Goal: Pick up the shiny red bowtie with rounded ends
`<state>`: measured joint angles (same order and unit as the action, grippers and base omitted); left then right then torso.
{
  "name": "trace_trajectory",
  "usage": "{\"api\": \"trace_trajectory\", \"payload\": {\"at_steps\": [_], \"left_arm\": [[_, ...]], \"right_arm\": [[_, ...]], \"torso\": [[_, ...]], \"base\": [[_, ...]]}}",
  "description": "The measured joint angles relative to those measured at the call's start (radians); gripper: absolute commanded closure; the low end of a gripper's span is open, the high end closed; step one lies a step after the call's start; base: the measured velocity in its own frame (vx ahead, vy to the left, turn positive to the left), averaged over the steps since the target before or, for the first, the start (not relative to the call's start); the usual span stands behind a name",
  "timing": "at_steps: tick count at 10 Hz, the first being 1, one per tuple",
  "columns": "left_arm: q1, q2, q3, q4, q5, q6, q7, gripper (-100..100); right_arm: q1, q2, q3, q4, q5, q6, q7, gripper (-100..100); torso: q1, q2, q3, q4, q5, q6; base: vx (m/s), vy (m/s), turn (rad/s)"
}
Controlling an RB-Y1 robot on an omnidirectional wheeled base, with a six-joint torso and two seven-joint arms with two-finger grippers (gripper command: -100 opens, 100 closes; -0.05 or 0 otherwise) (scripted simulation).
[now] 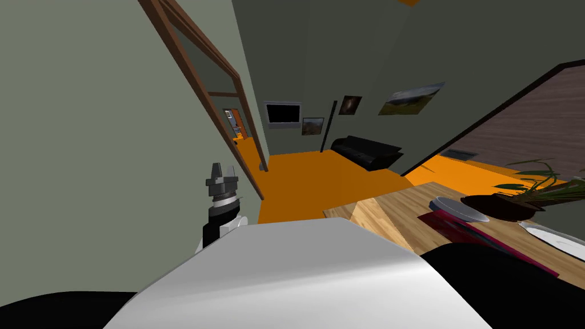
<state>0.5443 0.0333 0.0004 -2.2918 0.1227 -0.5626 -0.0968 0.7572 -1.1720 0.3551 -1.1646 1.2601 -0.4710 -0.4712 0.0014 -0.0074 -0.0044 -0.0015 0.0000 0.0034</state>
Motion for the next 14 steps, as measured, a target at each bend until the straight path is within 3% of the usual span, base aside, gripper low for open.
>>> {"api": "trace_trajectory", "payload": {"at_steps": [4,5,9,10,11,14], "left_arm": [[0.000,0.000,0.000,0.000,0.000,0.000,0.000,0],[0.000,0.000,0.000,0.000,0.000,0.000,0.000,0],[0.000,0.000,0.000,0.000,0.000,0.000,0.000,0],[0.000,0.000,0.000,0.000,0.000,0.000,0.000,0],[0.000,0.000,0.000,0.000,0.000,0.000,0.000,0],[0.000,0.000,0.000,0.000,0.000,0.000,0.000,0]], "right_arm": [[-0.032,0.072,0.024,0.060,-0.010,0.026,0.044,-100],[-0.033,0.074,0.026,0.062,-0.010,0.027,0.046,100],[-0.033,0.074,0.026,0.061,-0.010,0.026,0.046,100],[-0.033,0.074,0.026,0.061,-0.010,0.026,0.046,0],[-0.033,0.074,0.026,0.061,-0.010,0.026,0.046,100],[-0.004,0.018,0.005,0.013,-0.003,0.009,0.014,100]], "torso": [[-0.002,0.004,0.002,0.001,0.000,0.000],[0.000,0.004,0.002,0.001,0.000,0.000],[-0.001,0.003,0.002,0.001,0.000,0.000],[-0.002,0.003,0.002,0.001,0.000,0.000],[-0.002,0.003,0.002,0.001,0.000,0.000],[0.002,0.003,0.002,0.001,0.001,0.000]], "base": [[-0.009,-0.030,0.043],[0.000,0.000,0.000],[0.000,0.000,0.000],[0.000,0.000,0.000],[0.005,0.019,-0.076],[0.010,0.038,-0.056]]}}
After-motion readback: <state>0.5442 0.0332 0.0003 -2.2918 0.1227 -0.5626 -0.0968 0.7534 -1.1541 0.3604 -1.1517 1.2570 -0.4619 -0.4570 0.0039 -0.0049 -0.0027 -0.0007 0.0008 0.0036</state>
